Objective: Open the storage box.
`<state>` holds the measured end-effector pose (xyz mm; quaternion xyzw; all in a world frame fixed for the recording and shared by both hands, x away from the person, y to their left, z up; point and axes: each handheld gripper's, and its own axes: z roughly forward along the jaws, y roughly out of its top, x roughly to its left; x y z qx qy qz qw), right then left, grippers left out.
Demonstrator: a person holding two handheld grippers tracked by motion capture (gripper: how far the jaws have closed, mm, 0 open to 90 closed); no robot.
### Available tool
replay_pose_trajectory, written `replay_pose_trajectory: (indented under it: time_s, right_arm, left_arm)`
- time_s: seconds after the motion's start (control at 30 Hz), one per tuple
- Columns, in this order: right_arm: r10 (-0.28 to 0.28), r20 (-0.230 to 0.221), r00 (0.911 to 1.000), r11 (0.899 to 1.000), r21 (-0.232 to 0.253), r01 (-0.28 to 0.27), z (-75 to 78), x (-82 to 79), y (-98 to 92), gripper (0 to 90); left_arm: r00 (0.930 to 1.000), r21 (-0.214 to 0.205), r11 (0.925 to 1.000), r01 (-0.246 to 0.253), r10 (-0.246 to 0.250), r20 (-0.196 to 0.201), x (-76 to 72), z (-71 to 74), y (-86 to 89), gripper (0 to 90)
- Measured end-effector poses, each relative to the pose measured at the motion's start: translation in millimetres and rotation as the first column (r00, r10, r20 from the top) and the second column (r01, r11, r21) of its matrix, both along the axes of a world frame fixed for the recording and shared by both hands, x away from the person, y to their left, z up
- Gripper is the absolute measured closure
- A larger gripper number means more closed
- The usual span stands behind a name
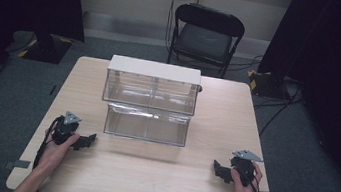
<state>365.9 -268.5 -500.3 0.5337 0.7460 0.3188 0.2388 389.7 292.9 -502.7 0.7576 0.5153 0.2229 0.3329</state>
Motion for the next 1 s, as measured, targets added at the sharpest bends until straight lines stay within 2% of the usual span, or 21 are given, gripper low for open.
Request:
replay_pose_trajectory:
  time_s: [0.47,0.73,0.97,1.0]
  right_arm:
    - [-0.015,-0.007,0.9999,1.000,0.000,0.015,0.4,0.3,1.0,8.6]
    - [0.005,-0.031,0.9995,1.000,0.020,-0.004,4.8,1.5,2.8,14.3]
    - [0.010,-0.003,0.9999,0.999,0.036,-0.010,10.9,0.0,6.5,14.1]
    - [0.027,-0.003,0.9996,0.999,0.044,-0.027,12.4,-0.7,7.9,14.2]
  left_arm:
    - [1.0000,0.003,1.0000,0.005,-0.005,-0.002,1.0,0.1,0.8,8.7]
    - [0.9999,0.006,0.9999,0.008,-0.008,-0.007,1.9,0.1,1.2,7.1]
    - [0.9999,0.008,0.9999,0.007,-0.007,-0.008,2.2,0.1,1.4,6.5]
    - [0.9999,0.008,1.0000,0.006,-0.006,-0.008,2.3,0.0,1.3,6.4]
